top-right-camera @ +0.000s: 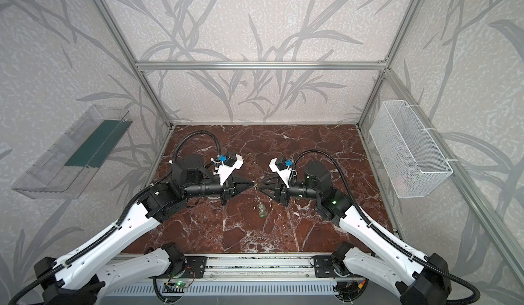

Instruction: Put the keys on the keyring

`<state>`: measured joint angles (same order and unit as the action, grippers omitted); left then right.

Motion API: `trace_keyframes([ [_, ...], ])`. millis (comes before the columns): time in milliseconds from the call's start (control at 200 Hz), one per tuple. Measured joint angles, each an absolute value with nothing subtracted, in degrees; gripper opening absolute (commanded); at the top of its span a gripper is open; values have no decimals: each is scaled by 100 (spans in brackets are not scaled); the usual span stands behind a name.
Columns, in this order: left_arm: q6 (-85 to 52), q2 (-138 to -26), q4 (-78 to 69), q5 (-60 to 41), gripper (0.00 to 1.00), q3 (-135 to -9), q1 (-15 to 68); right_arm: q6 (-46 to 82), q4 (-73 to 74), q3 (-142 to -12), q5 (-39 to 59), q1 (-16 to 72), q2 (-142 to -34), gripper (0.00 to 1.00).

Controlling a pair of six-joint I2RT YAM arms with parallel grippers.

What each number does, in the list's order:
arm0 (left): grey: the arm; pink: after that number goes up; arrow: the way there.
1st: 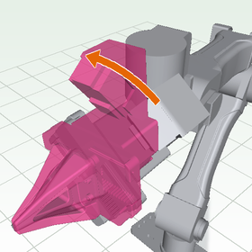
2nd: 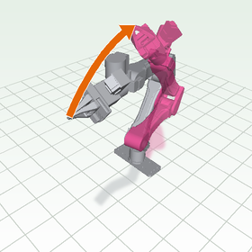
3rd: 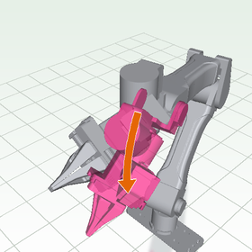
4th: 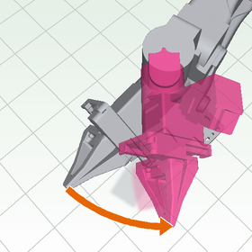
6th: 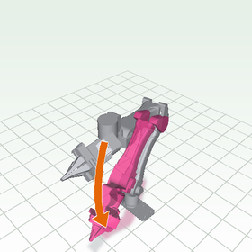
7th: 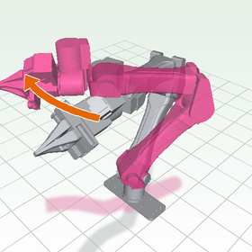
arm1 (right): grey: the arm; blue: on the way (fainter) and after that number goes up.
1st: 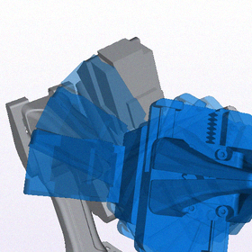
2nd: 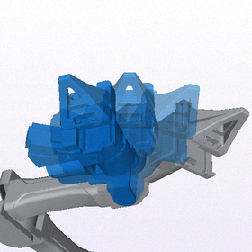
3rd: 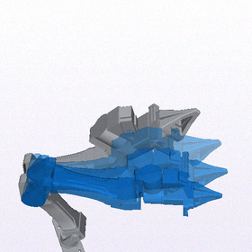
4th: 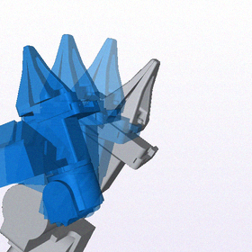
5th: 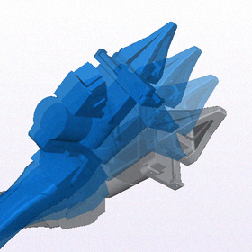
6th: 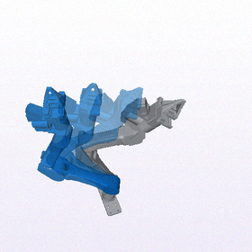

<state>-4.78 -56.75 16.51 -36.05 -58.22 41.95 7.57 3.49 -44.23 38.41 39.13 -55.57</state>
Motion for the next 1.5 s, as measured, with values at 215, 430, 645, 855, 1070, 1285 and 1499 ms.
trace_keyframes([
  [215, -585, -5675, 1468, -3623, 0, -5819, 4195, 801, 445, -4397, 3833, 3988, -5588, 32],
  [430, -668, -5675, 1337, -3686, 0, -5787, 4195, 873, 646, -4348, 3745, 4075, -5642, 14],
  [645, -757, -5675, 1282, -3710, 0, -5756, 4195, 943, 777, -4287, 3750, 4145, -5710, 0],
  [855, -814, -5675, 1188, -3723, 0, -5714, 4195, 939, 840, -4285, 3750, 4239, -5765, 0],
  [1070, -867, -5680, 1225, -3745, 0, -5682, 4195, 873, 832, -4305, 3839, 4324, -5940, 0],
  [1285, -862, -5682, 1256, -3743, 0, -5671, 4195, 788, 740, -4383, 3883, 4329, -6014, 0],
  [1499, -777, -5680, 1393, -3736, 0, -5671, 4195, 572, 294, -4442, 3636, 4313, -5837, 0],
])
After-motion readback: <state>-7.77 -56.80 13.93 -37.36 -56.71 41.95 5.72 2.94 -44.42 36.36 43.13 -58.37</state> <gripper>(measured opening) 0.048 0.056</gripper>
